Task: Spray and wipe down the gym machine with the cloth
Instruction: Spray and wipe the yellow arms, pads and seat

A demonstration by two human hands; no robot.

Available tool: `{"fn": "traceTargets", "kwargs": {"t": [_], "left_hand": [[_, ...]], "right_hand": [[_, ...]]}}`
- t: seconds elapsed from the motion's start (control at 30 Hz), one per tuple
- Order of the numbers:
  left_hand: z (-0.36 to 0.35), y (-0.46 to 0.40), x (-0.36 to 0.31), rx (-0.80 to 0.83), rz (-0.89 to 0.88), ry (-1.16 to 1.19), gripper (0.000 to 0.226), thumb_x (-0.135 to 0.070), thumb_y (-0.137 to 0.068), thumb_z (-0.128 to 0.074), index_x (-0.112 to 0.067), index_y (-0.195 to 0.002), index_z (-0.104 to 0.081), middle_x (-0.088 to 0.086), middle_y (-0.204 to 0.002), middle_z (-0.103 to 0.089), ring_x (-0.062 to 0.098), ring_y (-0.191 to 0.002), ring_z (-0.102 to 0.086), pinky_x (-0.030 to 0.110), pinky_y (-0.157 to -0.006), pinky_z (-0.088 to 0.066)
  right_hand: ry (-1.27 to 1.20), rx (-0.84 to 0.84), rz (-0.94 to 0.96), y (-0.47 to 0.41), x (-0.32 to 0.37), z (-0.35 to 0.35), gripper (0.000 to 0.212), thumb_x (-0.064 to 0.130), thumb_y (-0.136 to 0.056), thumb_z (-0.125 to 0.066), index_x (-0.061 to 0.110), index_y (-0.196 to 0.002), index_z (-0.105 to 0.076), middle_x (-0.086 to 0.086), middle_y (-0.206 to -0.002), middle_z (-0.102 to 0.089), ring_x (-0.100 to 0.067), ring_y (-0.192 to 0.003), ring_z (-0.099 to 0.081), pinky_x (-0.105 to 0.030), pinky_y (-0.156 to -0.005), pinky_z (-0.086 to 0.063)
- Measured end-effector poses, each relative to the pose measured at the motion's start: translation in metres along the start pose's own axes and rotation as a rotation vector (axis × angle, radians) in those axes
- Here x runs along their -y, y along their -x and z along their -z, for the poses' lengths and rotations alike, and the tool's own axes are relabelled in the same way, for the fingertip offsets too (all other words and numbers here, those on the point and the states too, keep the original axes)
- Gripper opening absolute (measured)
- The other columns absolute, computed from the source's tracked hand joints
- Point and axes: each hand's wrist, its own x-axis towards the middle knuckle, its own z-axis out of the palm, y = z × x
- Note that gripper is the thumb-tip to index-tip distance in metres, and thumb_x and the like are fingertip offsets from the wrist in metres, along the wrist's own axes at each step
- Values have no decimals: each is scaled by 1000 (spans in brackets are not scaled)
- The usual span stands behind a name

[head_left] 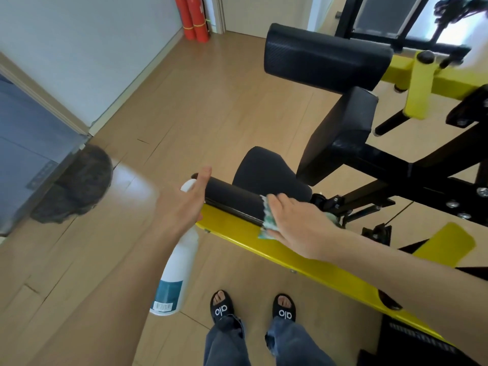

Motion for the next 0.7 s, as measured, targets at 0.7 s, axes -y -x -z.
{"fn": "traceTargets", "kwargs": {"t": [0.7], "left_hand": [[-31,36,-10,-3,-176,56,60,-65,-104,-38,-10,-90,-59,12,-74,-61,16,-62,-57,20,-51,-44]], "right_hand": [[56,-11,-172,55,-20,-15,72,64,-99,-39,10,-147,-35,-3,-120,-56,-17,-100,-61,-29,-78,-52]]}}
